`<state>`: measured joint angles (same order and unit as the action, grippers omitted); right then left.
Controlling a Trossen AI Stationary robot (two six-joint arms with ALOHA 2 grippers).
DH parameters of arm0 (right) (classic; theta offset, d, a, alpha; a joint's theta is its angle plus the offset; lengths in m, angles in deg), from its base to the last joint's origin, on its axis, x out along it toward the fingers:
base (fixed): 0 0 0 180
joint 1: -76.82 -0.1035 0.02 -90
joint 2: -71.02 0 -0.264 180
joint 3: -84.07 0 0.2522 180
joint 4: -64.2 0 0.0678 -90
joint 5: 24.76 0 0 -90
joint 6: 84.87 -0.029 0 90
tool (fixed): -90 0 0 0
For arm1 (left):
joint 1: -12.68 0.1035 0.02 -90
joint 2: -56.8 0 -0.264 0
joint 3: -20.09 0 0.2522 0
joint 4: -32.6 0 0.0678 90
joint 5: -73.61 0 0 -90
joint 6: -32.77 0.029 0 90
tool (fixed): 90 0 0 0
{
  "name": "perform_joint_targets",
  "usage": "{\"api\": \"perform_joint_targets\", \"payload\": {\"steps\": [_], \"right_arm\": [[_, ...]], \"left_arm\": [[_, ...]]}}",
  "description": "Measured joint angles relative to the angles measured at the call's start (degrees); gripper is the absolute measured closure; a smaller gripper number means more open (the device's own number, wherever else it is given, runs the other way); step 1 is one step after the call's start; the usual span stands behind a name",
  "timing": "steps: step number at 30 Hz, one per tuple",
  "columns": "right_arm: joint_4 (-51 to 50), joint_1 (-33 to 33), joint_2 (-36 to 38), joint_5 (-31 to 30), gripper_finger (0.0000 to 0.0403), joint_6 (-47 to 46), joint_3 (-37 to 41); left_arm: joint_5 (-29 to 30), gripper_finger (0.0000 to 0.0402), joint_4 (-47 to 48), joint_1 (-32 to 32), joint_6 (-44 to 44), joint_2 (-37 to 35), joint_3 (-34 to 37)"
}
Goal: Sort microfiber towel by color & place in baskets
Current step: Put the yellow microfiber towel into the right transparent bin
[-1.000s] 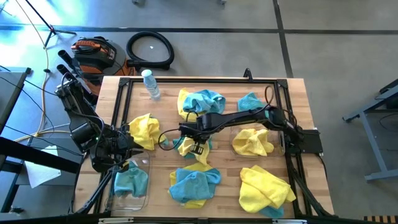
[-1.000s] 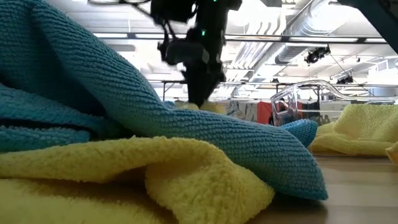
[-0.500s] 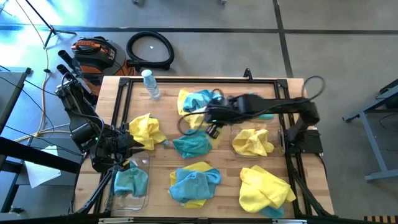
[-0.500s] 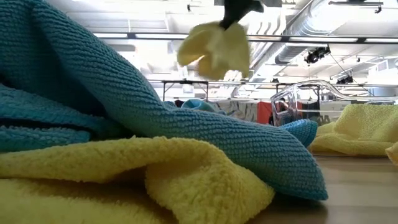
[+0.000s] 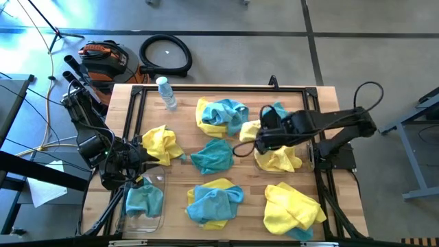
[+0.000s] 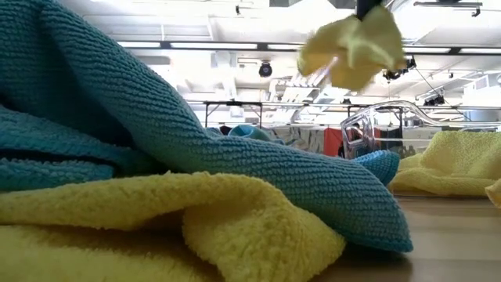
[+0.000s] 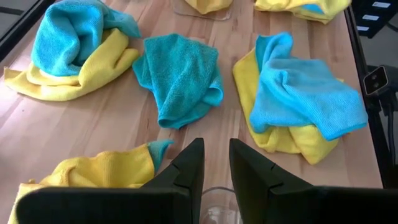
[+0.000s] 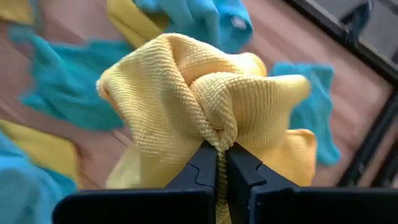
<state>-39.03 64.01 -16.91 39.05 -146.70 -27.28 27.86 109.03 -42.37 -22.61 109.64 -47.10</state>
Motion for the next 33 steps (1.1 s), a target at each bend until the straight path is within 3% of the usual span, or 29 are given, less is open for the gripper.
{"api": "perform_joint_targets", "payload": {"steps": [9,14,21,33], "right_arm": [[2.6,-0.9,9.0,4.5,0.0402,-11.9,21.4],[14.1,-0.6,9.6,7.2,0.0402,-12.5,29.7],[31.8,0.5,7.5,8.5,0.0402,-11.4,38.2],[46.8,2.7,2.9,14.4,0.0401,-11.2,48.2]], "left_arm": [[0.0,0.0340,-0.1,0.0,0.0,0.0,0.0],[0.0,0.0340,-0.1,0.0,0.0,0.0,0.0],[0.1,0.0340,-0.1,0.0,0.0,0.0,0.0],[0.1,0.0340,-0.1,0.0,0.0,0.0,0.0]]}}
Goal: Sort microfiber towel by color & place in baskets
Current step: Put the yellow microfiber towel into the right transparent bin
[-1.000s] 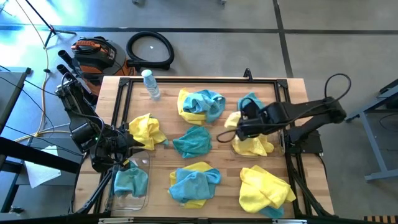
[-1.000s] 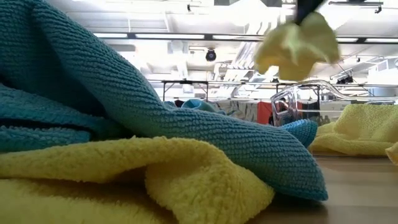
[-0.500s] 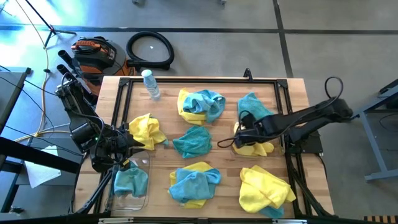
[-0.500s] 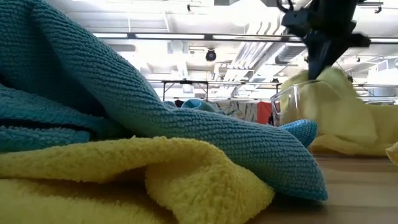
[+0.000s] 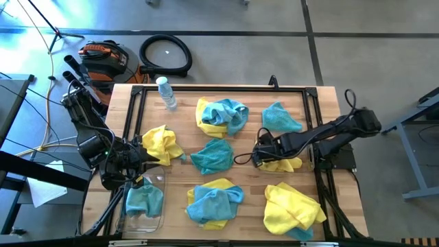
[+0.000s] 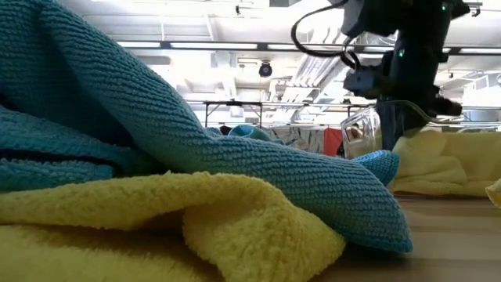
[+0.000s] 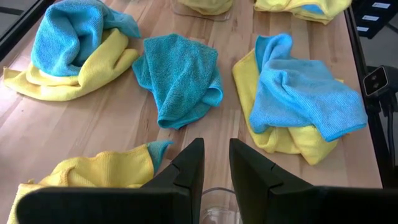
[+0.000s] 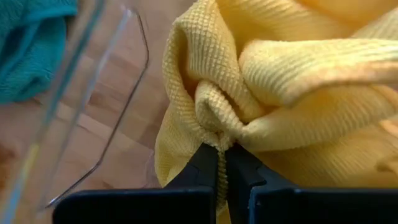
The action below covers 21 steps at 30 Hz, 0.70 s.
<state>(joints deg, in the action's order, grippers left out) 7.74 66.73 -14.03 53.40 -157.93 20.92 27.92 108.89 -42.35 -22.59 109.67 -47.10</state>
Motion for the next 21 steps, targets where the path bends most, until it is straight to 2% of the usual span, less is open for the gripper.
{"api": "perform_joint_targets", "payload": {"steps": [5,13,17,21], "right_arm": [[4.5,0.0,-0.9,0.1,0.0375,0.0,2.4],[4.6,0.0,-0.3,0.5,0.0287,0.0,2.5],[4.4,0.0,2.0,3.4,0.0256,0.0,2.5],[3.5,-0.1,6.1,3.8,0.0242,1.5,2.0]], "left_arm": [[0.0,0.0340,0.0,0.0,0.0,0.0,0.0],[0.0,0.0340,0.0,0.0,0.0,0.0,0.0],[0.2,0.0340,-0.1,0.1,0.0,0.0,0.0],[1.6,0.0340,-3.3,2.6,0.8,0.1,0.0]]}}
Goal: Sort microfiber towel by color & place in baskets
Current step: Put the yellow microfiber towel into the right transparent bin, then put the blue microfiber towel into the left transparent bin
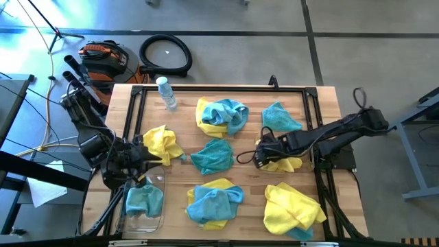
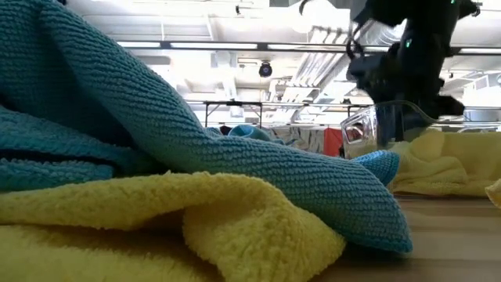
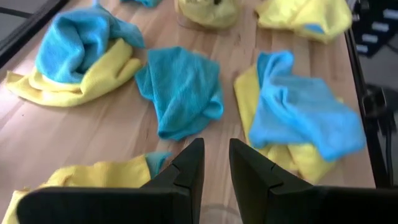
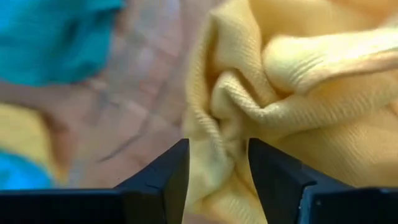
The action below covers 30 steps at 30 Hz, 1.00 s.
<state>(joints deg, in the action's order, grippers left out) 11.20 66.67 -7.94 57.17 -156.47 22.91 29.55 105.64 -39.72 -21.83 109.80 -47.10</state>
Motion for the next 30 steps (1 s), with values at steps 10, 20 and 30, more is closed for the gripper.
{"api": "perform_joint_targets", "payload": {"steps": [10,20,30], "right_arm": [[-9.4,-0.5,13.6,-1.7,0.0242,3.8,-3.2],[-25.5,-5.9,30.4,-8.3,0.0242,5.1,-3.4],[-27.9,-6.3,37.6,-11.1,0.0243,12.4,-3.4]], "left_arm": [[-7.3,0.0340,-17.7,15.9,17.6,3.9,0.0],[-17.8,0.0340,-38.7,33.0,25.3,14.1,0.0],[-25.0,0.0340,-39.9,47.5,30.5,27.4,-12.2]]}}
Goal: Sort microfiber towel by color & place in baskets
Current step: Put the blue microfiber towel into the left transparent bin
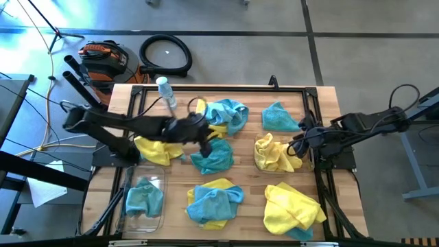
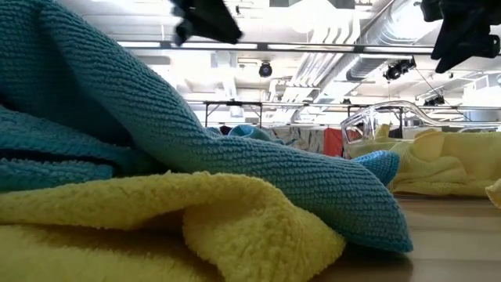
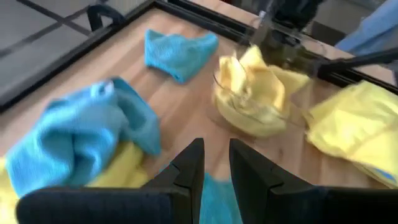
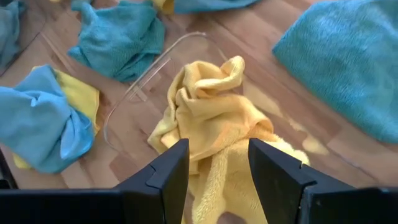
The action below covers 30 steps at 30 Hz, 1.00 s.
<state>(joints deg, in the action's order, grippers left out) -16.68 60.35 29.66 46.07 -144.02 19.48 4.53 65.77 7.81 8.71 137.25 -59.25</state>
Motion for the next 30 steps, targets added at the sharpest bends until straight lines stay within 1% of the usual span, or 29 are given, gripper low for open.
{"api": "perform_joint_targets", "payload": {"steps": [4,8,10,12,17,21,25,28,30], "right_arm": [[0.0,0.0,0.5,-1.5,0.0243,0.2,0.0],[0.0,0.0,0.5,-2.0,0.0243,0.1,0.0],[0.0,0.0,0.5,-2.6,0.0243,-0.7,0.0],[-0.1,0.0,0.5,-3.7,0.0243,-2.5,0.0],[-0.6,0.0,0.5,-6.8,0.0243,-7.2,0.0],[-1.0,0.0,0.5,-9.9,0.0243,-11.3,0.0],[-0.9,0.0,0.5,-14.4,0.0243,-14.8,0.0],[-0.9,0.1,0.5,-16.9,0.0243,-16.3,0.0],[-0.9,0.1,0.5,-17.3,0.0243,-18.0,0.0]], "left_arm": [[-4.2,0.0340,2.3,4.7,5.1,6.2,-7.4],[-4.6,0.0337,2.7,8.5,11.0,11.3,-12.4],[-5.7,0.0331,3.6,10.7,12.4,13.5,-14.4],[-6.6,0.0320,5.3,13.0,14.3,15.4,-15.9],[-13.0,0.0275,11.7,19.4,18.7,20.6,-20.1],[-14.4,0.0246,17.2,23.5,23.7,24.7,-23.5],[-14.8,0.0235,19.8,26.4,26.4,28.1,-25.6],[-19.2,0.0235,20.1,28.1,28.4,30.4,-25.8],[-21.8,0.0236,20.1,28.7,29.6,31.8,-25.7]]}}
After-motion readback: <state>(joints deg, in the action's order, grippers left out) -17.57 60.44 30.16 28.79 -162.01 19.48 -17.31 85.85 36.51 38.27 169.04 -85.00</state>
